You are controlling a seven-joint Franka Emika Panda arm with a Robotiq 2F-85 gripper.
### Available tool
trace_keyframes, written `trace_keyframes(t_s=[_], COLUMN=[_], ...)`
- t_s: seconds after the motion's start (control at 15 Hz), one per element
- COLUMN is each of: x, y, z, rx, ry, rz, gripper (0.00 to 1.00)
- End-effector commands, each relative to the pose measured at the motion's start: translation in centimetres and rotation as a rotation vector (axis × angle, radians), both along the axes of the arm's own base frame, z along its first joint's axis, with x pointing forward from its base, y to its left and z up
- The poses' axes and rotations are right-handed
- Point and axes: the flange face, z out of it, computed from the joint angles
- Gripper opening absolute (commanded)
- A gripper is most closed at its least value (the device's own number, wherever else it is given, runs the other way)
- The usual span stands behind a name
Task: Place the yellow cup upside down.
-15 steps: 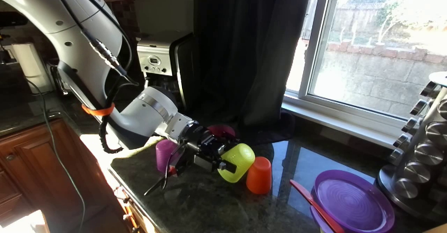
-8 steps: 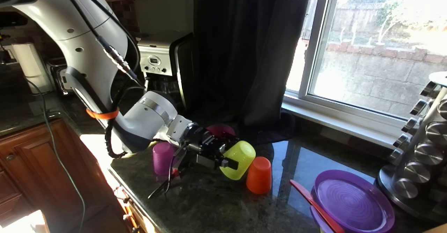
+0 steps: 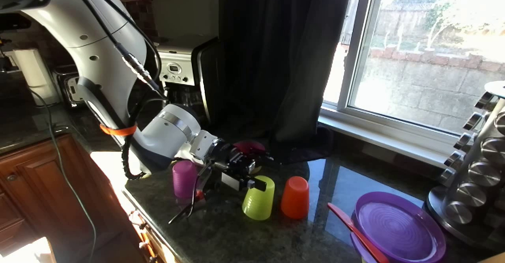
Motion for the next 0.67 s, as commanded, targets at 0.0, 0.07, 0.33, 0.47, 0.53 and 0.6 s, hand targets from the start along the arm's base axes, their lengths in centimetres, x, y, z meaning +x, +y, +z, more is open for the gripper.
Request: trace_keyframes(t_s=[0.0,0.07,0.33,0.47,0.53,0.6], x=[-0.1,-0.2,-0.7,-1.1,-1.2,-1.4], y=[0.4,0.5,0.4,0.1,0.0,-0.1], z=[0.8,1.4,4.1,5.8,6.4,7.2], rx=[-0.02,-0.014,0.019,0.056,0.07,0.088], ry=[-0.031,-0.039,-0.064,-0.038,-0.032,-0.021], rz=[0.025,0.028,0.023,0.021,0.021,0.029], gripper=[1.0,1.0,1.0,1.0,1.0,1.0])
